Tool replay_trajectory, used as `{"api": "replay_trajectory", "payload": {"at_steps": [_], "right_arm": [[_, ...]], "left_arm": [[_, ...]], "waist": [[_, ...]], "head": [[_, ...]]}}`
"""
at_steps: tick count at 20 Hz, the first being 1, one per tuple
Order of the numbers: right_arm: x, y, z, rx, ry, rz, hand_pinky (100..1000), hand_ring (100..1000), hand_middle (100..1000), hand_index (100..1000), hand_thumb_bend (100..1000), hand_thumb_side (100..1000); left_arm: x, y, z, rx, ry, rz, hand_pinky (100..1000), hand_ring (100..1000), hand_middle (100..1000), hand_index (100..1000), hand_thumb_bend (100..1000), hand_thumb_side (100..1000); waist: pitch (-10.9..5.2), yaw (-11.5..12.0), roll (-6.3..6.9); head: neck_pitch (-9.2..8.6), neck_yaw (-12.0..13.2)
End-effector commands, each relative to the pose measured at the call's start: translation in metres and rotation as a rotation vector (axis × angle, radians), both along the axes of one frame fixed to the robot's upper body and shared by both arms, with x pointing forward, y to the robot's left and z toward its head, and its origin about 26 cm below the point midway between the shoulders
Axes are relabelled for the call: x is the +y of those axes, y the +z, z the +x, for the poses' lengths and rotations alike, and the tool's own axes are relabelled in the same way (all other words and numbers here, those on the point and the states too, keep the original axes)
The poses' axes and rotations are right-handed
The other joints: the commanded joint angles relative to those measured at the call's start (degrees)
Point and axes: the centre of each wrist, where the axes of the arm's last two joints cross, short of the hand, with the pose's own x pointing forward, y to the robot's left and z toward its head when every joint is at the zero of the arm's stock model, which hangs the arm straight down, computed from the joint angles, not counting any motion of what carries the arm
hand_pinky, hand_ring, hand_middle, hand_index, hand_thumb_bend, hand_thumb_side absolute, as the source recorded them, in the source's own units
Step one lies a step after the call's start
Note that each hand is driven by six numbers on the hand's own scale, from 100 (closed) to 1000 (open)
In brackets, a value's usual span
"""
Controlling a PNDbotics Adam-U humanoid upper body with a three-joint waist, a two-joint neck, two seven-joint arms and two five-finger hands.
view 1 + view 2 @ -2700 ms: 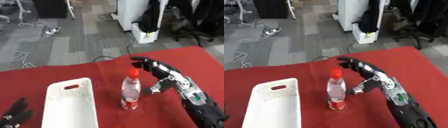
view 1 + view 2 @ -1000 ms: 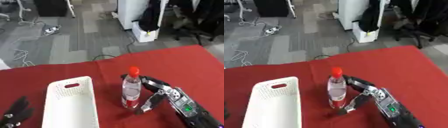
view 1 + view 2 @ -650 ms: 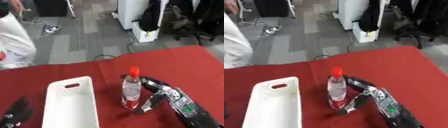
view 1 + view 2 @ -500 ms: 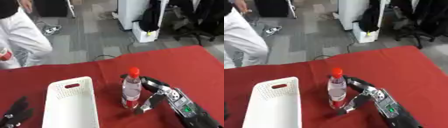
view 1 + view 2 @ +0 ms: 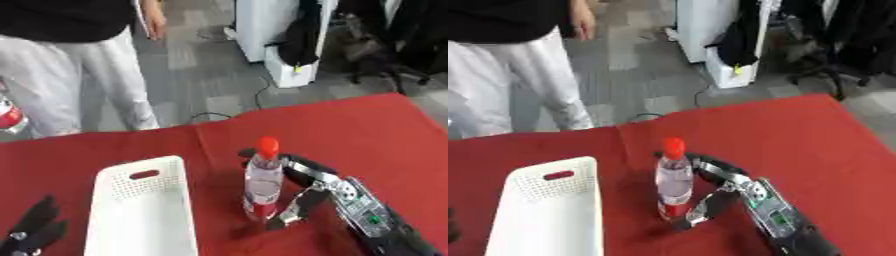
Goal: Pick up objects on the table and place them in the box.
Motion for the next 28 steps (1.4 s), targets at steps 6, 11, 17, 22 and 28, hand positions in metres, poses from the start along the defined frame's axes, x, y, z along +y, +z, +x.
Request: {"api": "replay_trajectory", "payload": {"at_steps": [6,11,17,22,28], "right_arm": [[0.006,0.014,0.001,-0.143,0.210,-0.161,970,930,1000,1000,925,349],[0.010,0.015,0.002,-0.144,0.211,-0.139,973,932,1000,1000,924,367],[0.011,0.017,0.003,-0.149,0.197,-0.097,943,902,975,1000,910,423],[0.007,0.020,0.002,-0.154,0.180,-0.067,922,887,957,1000,904,425],[0.007,0.022,0.002,-0.164,0.175,-0.065,913,880,948,1000,879,367]], "left_arm": [[-0.001,0.004,-0.002,-0.014,-0.010,-0.014,857,1000,1000,890,100,571],[-0.002,0.003,-0.002,-0.011,-0.011,-0.014,858,1000,1000,890,100,571],[-0.002,0.003,-0.002,-0.009,-0.011,-0.015,859,1000,1000,890,100,571],[-0.002,0.003,-0.002,-0.009,-0.013,-0.016,860,1000,1000,889,100,572],[-0.003,0.004,-0.002,-0.011,-0.017,-0.015,861,1000,1000,890,100,571]], "waist": [[-1.27,0.0,-0.19],[-1.31,0.1,-0.21],[-1.29,0.1,-0.29],[-1.15,0.1,-0.31],[-0.99,0.1,-0.29]], "head": [[-1.29,-0.9],[-1.49,-1.1],[-1.74,-1.2],[-1.92,-1.3],[-2.06,-1.3]]}}
